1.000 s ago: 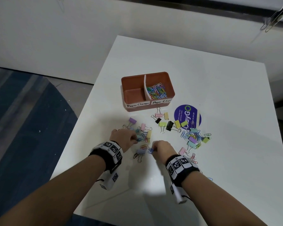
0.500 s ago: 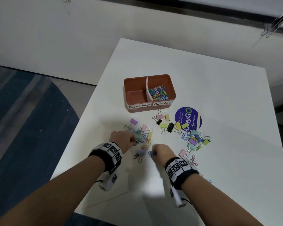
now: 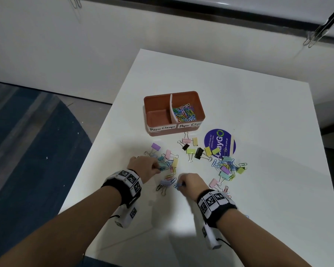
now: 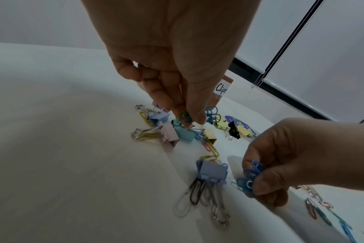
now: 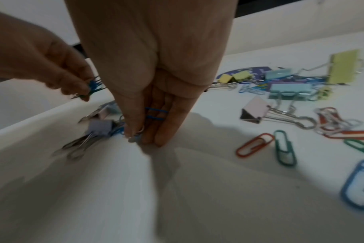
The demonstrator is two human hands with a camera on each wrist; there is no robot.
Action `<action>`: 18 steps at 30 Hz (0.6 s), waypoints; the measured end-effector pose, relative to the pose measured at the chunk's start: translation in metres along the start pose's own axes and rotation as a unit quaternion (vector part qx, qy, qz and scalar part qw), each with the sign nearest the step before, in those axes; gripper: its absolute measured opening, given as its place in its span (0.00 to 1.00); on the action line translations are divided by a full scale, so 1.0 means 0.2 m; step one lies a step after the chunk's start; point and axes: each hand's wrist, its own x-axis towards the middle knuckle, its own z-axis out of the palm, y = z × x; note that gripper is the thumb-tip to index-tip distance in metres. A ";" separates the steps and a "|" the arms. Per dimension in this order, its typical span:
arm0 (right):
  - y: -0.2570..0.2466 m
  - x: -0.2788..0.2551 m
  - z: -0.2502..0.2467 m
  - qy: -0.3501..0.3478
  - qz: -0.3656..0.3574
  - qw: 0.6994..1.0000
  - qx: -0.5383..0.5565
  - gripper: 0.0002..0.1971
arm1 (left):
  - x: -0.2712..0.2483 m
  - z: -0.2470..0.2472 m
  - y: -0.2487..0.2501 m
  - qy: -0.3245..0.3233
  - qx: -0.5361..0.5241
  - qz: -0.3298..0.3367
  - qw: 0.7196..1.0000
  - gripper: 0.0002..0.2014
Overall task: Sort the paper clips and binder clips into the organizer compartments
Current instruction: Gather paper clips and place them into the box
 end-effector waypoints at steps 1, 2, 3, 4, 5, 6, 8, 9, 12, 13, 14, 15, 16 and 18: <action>0.01 -0.01 -0.03 -0.005 -0.007 1.000 0.021 0.03 | 0.00 -0.01 0.00 0.003 -0.006 0.004 1.000 0.09; 0.03 -0.02 -0.06 0.000 -0.011 0.999 0.044 0.08 | 0.01 -0.02 0.01 0.009 -0.011 0.009 1.000 0.09; 0.04 -0.03 -0.11 0.012 -0.009 0.997 0.069 0.12 | 0.01 -0.03 0.01 0.016 -0.017 0.015 1.000 0.09; 0.04 -0.04 -0.16 0.028 -0.011 0.996 0.089 0.15 | 0.03 -0.05 0.02 0.024 -0.029 0.022 0.999 0.08; 0.03 -0.05 -0.23 0.039 -0.012 0.994 0.104 0.15 | 0.05 -0.07 0.04 0.031 -0.050 0.030 0.998 0.08; 0.01 -0.05 -0.31 0.052 -0.015 0.992 0.115 0.15 | 0.07 -0.10 0.06 0.040 -0.076 0.040 0.995 0.07; -0.03 -0.04 -0.48 0.095 -0.025 0.987 0.125 0.10 | 0.13 -0.19 0.11 0.069 -0.117 0.068 0.988 0.06; -0.05 -0.02 -0.56 0.119 -0.025 0.985 0.125 0.08 | 0.16 -0.24 0.15 0.090 -0.129 0.086 0.984 0.06; -0.10 0.10 -0.79 0.206 -0.033 0.970 0.127 0.07 | 0.27 -0.40 0.27 0.154 -0.157 0.117 0.968 0.08; -0.12 0.15 -0.85 0.234 -0.039 0.963 0.130 0.06 | 0.32 -0.44 0.31 0.170 -0.170 0.105 0.965 0.08; -0.14 0.20 -0.90 0.255 -0.047 0.956 0.136 0.05 | 0.38 -0.48 0.34 0.179 -0.188 0.089 0.962 0.08; -0.17 0.25 -0.95 0.271 -0.050 0.952 0.132 0.05 | 0.44 -0.51 0.37 0.181 -0.203 0.073 0.960 0.09; -0.19 0.29 -0.98 0.280 -0.051 0.951 0.121 0.06 | 0.48 -0.55 0.40 0.177 -0.207 0.060 0.960 0.10; -0.23 0.37 -1.01 0.279 -0.056 0.953 0.104 0.13 | 0.55 -0.59 0.42 0.153 -0.182 0.047 0.970 0.17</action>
